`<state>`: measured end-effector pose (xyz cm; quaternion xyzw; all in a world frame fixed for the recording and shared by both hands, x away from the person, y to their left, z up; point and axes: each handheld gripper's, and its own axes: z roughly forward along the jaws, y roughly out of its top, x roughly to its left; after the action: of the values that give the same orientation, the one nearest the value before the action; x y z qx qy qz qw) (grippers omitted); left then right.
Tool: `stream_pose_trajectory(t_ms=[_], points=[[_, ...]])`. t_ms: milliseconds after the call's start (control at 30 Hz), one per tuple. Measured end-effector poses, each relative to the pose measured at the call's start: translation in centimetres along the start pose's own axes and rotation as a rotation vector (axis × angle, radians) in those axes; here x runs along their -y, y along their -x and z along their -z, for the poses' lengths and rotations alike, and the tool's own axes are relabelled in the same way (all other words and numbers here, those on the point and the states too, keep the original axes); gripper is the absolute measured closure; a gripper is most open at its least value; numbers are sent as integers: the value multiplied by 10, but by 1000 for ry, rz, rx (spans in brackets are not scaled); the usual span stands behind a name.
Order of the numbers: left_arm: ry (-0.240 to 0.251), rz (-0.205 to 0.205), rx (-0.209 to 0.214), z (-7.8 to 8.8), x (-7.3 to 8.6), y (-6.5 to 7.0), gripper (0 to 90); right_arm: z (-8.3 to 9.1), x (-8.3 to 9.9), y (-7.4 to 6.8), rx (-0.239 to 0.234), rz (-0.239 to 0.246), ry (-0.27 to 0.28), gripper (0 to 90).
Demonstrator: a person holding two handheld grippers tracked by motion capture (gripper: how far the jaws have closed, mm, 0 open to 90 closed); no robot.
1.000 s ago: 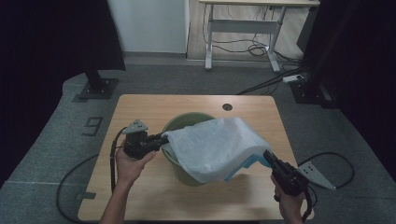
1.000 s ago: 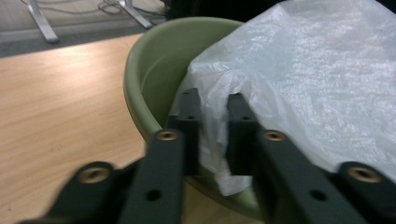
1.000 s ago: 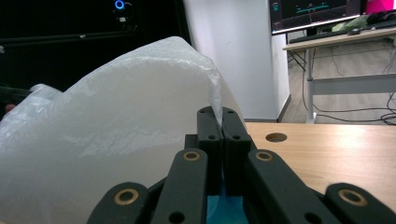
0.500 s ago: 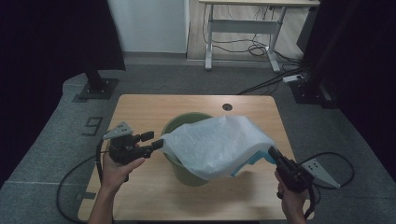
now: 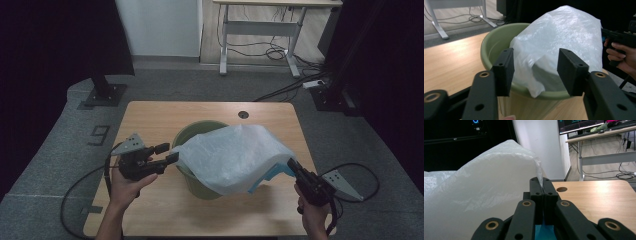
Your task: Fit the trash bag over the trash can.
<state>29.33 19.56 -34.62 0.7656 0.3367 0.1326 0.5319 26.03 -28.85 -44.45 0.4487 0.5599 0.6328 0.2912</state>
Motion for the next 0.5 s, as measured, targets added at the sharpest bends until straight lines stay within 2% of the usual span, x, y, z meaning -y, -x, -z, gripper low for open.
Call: stream_pose_trajectory(t_ms=[133, 233, 433, 500], points=[[-54, -7, -2, -11, -2, -1, 626, -2, -1, -2, -7, 1, -3, 879], [-85, -6, 31, -20, 1, -4, 700, -2, -2, -4, -15, 8, 2, 879], [-115, -4, 40, -36, 4, -4, 717, 0, -6, -10, -35, 11, 12, 879], [-130, -14, 38, -44, 2, 0, 715, 1, -8, -14, -50, 18, 15, 879]])
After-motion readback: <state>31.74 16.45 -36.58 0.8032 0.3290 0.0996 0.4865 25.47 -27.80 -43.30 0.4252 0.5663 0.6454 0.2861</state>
